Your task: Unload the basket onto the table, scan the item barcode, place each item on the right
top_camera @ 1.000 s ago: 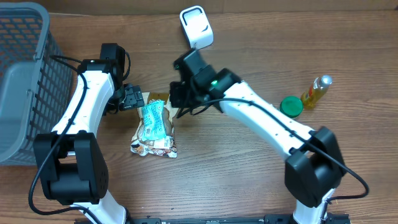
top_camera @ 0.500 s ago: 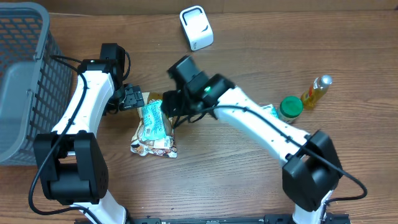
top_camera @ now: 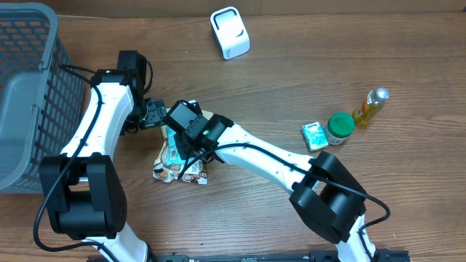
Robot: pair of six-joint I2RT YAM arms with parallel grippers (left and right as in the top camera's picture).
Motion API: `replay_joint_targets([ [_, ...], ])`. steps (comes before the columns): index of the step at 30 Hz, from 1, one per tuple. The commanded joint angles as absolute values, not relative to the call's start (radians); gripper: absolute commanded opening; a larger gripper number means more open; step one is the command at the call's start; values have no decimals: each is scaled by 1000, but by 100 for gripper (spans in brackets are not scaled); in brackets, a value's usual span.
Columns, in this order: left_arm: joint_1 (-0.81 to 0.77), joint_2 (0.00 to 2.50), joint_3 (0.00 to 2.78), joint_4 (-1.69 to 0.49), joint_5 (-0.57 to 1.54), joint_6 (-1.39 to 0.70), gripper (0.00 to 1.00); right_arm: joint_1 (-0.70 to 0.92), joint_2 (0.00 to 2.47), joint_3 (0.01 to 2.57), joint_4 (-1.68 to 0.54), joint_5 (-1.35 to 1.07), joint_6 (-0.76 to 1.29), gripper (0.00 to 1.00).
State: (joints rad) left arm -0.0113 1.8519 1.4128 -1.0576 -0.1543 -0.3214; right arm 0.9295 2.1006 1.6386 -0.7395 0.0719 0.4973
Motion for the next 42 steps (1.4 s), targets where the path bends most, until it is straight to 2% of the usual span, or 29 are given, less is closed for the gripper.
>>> replay_joint_targets([
  [1,-6,1844,1426,-1058,-160,-314,100,926,2105,1642,-727,103,502,43],
  [11,-6,1844,1426,-1058,-159,-314,99,927,2151,1640,-715,81,524,38],
  [12,-6,1844,1426,-1058,-160,-314,100,927,2154,1640,-716,81,524,34],
  [15,-6,1844,1426,-1058,-160,-314,99,926,2152,1643,-715,81,524,7],
  [16,-6,1844,1426,-1058,-159,-314,99,925,2149,1647,-715,80,524,4],
  [29,-7,1844,1426,-1058,-160,-314,100,903,2007,1712,-751,78,524,4],
  [42,-7,1844,1426,-1058,-160,-314,100,688,1991,1707,-1016,76,519,4],
])
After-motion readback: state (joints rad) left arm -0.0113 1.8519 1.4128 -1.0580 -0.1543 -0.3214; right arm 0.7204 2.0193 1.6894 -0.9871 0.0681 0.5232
